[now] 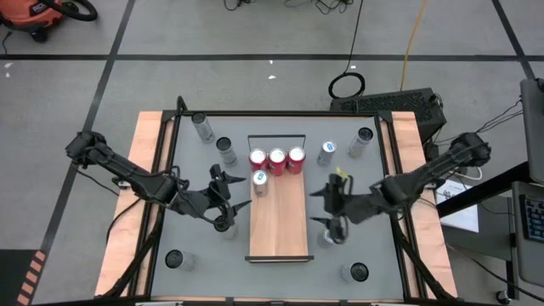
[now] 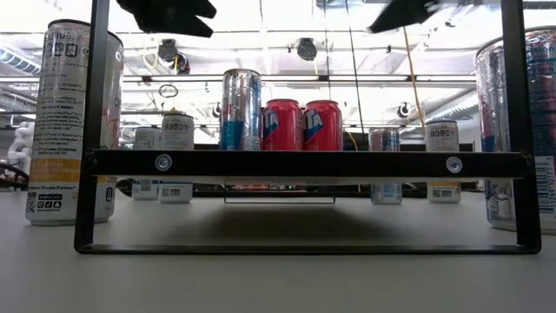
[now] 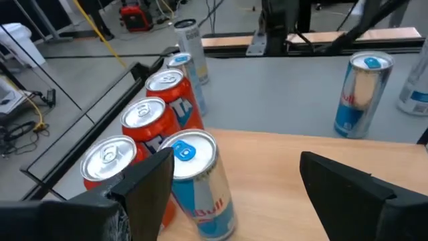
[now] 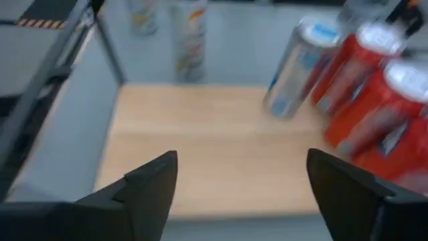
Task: Place canned beverage on shelf
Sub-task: Put the middle blue soda can on the shelf
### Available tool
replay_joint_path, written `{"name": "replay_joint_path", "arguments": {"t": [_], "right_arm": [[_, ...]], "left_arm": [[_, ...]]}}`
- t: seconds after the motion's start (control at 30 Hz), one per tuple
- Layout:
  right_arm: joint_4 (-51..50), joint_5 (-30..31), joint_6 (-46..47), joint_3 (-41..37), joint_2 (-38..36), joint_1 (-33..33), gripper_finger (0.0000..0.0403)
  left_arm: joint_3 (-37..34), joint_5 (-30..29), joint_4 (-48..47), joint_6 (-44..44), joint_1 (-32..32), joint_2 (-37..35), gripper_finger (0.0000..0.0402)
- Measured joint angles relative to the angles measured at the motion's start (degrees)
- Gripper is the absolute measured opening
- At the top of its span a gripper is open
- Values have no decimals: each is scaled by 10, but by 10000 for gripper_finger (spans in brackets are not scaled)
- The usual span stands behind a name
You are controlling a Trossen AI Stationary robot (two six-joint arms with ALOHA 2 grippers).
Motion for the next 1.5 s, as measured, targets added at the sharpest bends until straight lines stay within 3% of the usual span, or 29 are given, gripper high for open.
{"name": "replay_joint_path", "arguments": {"t": [0.23, 0.4, 0.67, 1.07, 1.5], "right_arm": [[147, -8, -66, 0, 88, -89, 214], [267, -64, -67, 0, 142, -146, 173], [295, -109, -51, 0, 204, -202, 120], [348, -107, -83, 0, 257, -209, 84], [364, -107, -94, 0, 267, -209, 77]], "left_arm": [[0, 0, -28, 35, 1, -5, 319], [0, 0, -69, 38, 14, -7, 319], [-17, -1, -89, 21, 27, -9, 319], [-19, -2, -92, -8, 33, -9, 319], [-19, -2, -92, -11, 33, -9, 319]]}}
